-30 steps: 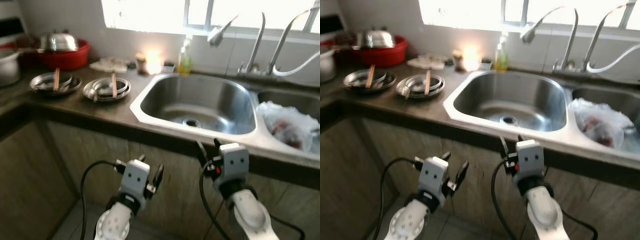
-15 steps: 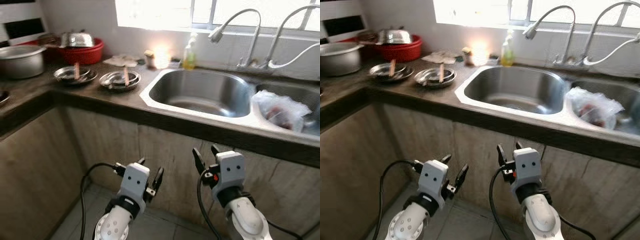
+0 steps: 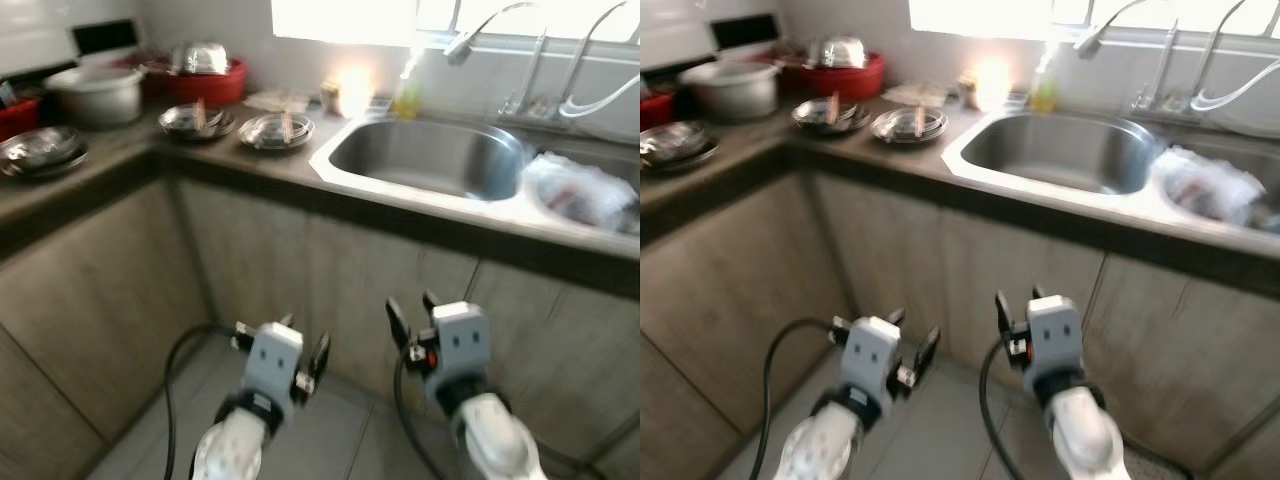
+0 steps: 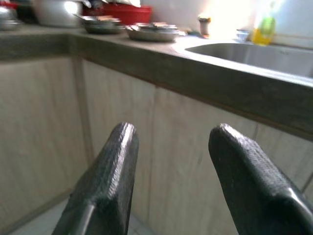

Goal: Kitchen organization

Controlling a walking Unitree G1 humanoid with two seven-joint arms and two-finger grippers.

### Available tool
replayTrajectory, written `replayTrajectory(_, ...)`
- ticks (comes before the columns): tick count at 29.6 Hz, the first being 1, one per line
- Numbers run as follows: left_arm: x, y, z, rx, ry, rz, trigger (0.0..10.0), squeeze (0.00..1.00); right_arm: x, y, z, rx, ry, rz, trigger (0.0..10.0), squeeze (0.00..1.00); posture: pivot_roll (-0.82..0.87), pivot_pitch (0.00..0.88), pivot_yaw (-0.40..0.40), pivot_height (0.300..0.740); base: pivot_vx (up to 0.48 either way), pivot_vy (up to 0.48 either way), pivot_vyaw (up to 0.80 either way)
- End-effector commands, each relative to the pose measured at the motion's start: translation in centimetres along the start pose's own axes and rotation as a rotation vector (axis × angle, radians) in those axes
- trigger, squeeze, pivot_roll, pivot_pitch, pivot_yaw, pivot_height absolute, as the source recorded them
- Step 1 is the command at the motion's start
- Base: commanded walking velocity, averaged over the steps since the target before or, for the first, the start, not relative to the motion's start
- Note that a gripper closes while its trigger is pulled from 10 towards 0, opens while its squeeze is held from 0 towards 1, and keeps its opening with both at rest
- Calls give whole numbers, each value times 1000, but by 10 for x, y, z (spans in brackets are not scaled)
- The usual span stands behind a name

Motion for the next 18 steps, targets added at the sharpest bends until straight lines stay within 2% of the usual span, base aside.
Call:
replayTrajectory(1,3,-1,4,-9,-9,5,10000,0,0,-2,5,-16,0,-2,10000,0,53,2,-33,740,0,0,800)
replayTrajectory(12,4,-2,1,7,-14,15,10000,0,-1,-1,3,-7,12,10,10000,0,50,0,-32,740,0,0,800)
replayTrajectory(18,4,-1,1,8,-14,12,10000,0,3,-1,3,-8,3,20,10000,0,54,3,-28,740,256,0,800)
Point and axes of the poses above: a point about 5 cm out from each wrist's last joint towards the gripper, its own y axis pointing back from the gripper into the wrist, its own z axis along the axis of the wrist's last joint, x = y × z, the point moved 6 cm from there along -y, pointing out of the wrist towards the gripper, and after that the axes turned 5 degrees about y, right-handed, at the moved point
